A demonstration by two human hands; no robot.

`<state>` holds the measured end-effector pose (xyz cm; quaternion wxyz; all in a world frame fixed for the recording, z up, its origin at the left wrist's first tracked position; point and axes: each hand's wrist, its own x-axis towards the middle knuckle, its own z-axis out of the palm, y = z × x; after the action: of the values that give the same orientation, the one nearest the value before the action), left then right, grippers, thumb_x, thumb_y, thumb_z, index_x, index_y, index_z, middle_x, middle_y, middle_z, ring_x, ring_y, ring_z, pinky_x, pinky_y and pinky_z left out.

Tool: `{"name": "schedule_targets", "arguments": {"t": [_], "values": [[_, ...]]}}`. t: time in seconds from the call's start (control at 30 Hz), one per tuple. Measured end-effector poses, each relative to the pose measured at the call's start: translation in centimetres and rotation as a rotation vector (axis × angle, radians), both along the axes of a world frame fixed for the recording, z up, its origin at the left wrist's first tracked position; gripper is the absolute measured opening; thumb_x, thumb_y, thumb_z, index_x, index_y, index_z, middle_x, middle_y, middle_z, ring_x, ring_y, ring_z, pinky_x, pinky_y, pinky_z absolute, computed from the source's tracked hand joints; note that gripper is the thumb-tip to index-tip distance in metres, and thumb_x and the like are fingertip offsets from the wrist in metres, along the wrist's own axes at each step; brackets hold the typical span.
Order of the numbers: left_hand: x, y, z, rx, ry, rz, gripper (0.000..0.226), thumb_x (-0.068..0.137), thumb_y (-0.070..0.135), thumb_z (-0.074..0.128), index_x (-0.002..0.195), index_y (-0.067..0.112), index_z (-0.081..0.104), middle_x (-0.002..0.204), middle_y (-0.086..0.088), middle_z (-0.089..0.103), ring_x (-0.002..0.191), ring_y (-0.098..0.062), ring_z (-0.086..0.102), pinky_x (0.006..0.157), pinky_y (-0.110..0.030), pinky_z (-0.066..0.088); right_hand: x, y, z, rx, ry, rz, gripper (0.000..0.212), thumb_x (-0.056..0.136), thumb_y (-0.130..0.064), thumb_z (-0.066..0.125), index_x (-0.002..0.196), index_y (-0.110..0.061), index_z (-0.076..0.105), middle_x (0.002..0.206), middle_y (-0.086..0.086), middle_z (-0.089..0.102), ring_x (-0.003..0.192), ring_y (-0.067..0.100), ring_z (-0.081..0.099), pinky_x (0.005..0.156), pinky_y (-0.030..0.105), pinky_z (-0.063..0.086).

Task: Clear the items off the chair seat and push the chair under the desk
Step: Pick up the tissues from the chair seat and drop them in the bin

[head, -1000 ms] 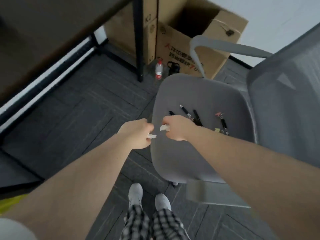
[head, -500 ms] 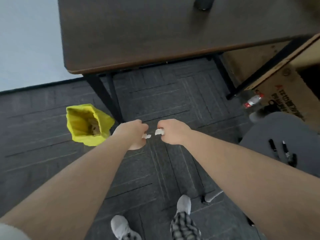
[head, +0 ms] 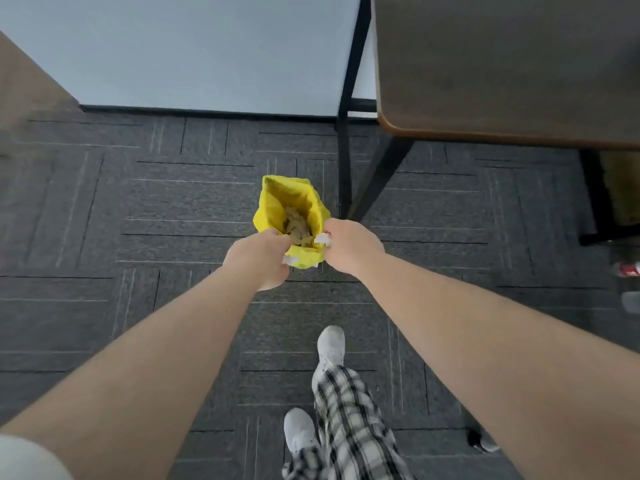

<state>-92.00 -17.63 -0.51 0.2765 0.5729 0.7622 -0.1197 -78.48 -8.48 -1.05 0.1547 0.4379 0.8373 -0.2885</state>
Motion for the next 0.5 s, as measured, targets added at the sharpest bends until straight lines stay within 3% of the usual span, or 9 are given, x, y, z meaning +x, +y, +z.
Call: {"name": "schedule_targets", "arguments": {"t": [0.13, 0.27, 0.5], "values": [[-4.3, 3.2, -3.5, -0.026, -0.034, 0.072, 0.025, 0.091, 0.032, 0.049, 0.109, 0.016, 0.054, 0.11, -0.003, 0.052, 0.097, -0.029, 0.059, 0.069, -0.037, 0.047, -5.0, 3.5, -3.3, -0.025, -0.045, -0.064, 0.01, 0.09, -0.014, 0.051, 0.1, -0.017, 0.051, 0.093, 0.002, 0.054, 0.081, 0.025, 0.052, 0.064, 0.035, 0.043], [-7.5, 7.3, -6.9, -0.023, -0.085, 0.188, 0.032, 0.092, 0.032, 0.048, 0.121, 0.02, 0.052, 0.119, -0.004, 0.051, 0.104, -0.029, 0.056, 0.07, -0.037, 0.043, -8.8, 7.0, -7.2, -0.056, -0.063, -0.115, 0.008, 0.09, -0.018, 0.053, 0.094, -0.019, 0.047, 0.098, 0.004, 0.058, 0.085, 0.027, 0.055, 0.065, 0.036, 0.045], [-10.0, 11.5, -14.8, -0.063, -0.199, 0.299, 0.035, 0.089, 0.03, 0.052, 0.122, 0.019, 0.052, 0.119, -0.005, 0.052, 0.107, -0.031, 0.055, 0.073, -0.036, 0.042, -12.5, 10.3, -14.6, -0.104, -0.122, -0.289, 0.018, 0.093, -0.023, 0.05, 0.108, -0.016, 0.053, 0.101, 0.006, 0.059, 0.086, 0.028, 0.055, 0.065, 0.037, 0.047]]}}
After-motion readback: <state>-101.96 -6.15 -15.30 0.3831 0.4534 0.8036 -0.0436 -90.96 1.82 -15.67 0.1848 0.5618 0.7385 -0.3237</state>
